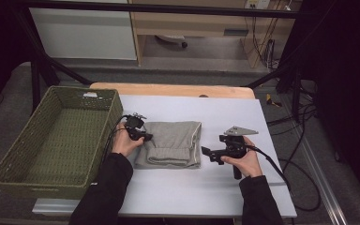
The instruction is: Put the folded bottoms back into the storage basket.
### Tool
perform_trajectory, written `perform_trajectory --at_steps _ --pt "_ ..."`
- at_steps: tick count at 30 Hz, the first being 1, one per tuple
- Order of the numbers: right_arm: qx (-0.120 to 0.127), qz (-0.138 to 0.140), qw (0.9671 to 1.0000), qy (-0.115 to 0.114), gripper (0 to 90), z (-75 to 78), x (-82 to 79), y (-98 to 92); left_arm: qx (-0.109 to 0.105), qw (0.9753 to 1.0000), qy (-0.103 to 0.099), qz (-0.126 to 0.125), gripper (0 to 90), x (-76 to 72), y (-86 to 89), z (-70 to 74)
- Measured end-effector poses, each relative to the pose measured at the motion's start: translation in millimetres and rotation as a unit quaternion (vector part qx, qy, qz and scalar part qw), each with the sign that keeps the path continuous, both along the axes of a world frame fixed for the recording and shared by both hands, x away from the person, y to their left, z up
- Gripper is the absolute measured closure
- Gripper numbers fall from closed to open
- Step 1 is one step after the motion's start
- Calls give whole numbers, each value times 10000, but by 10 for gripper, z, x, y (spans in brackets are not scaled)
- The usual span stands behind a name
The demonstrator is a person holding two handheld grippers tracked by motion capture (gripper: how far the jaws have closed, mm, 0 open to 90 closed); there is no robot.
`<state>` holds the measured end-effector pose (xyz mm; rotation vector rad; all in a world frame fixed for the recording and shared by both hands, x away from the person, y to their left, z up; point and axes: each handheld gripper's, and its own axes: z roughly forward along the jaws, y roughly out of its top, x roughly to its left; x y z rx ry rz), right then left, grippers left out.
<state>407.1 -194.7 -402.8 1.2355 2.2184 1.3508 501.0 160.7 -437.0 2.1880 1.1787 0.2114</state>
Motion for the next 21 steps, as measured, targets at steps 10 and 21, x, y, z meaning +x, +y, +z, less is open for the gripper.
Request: perform_trajectory --at_steps 10,21 --pt "9 -125 9999 98 63 -48 117 195 0 10000 -1 2 728 0 -1 -1" --pt "-47 -307 9993 188 69 -138 271 345 9 10000 -40 -39 727 -5 3 -5"
